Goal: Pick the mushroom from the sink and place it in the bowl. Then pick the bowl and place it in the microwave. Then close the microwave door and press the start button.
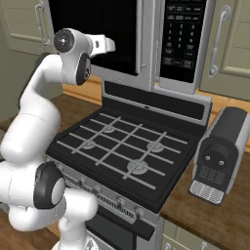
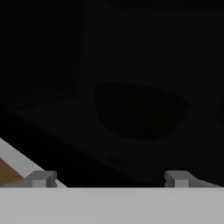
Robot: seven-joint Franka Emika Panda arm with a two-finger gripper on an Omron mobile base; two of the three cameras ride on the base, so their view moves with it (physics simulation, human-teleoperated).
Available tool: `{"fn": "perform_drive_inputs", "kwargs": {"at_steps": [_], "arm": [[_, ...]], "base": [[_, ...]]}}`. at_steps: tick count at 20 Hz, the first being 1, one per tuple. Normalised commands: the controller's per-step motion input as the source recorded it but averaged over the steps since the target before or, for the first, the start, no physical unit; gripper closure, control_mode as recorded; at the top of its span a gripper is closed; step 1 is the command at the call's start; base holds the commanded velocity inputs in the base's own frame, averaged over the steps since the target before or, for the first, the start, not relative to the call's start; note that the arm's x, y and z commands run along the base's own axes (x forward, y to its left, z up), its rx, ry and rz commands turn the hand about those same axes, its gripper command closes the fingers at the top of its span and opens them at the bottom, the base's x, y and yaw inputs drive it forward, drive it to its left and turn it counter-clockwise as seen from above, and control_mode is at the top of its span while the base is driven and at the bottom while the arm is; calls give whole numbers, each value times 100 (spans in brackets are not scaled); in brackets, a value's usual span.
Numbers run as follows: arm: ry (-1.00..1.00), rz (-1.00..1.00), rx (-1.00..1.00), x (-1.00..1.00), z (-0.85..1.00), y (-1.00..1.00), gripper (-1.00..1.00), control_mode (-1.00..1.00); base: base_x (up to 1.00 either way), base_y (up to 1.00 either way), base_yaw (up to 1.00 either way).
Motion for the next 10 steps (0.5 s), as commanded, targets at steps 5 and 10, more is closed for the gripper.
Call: {"fn": "perform_drive_inputs", "kwargs": {"at_steps": [5, 10], "arm": [[-1, 9, 2, 77, -7, -32, -100, -100], [-2, 5, 1, 97, -28, -21, -100, -100]], "base": [[0, 0, 0], [0, 0, 0]]}}
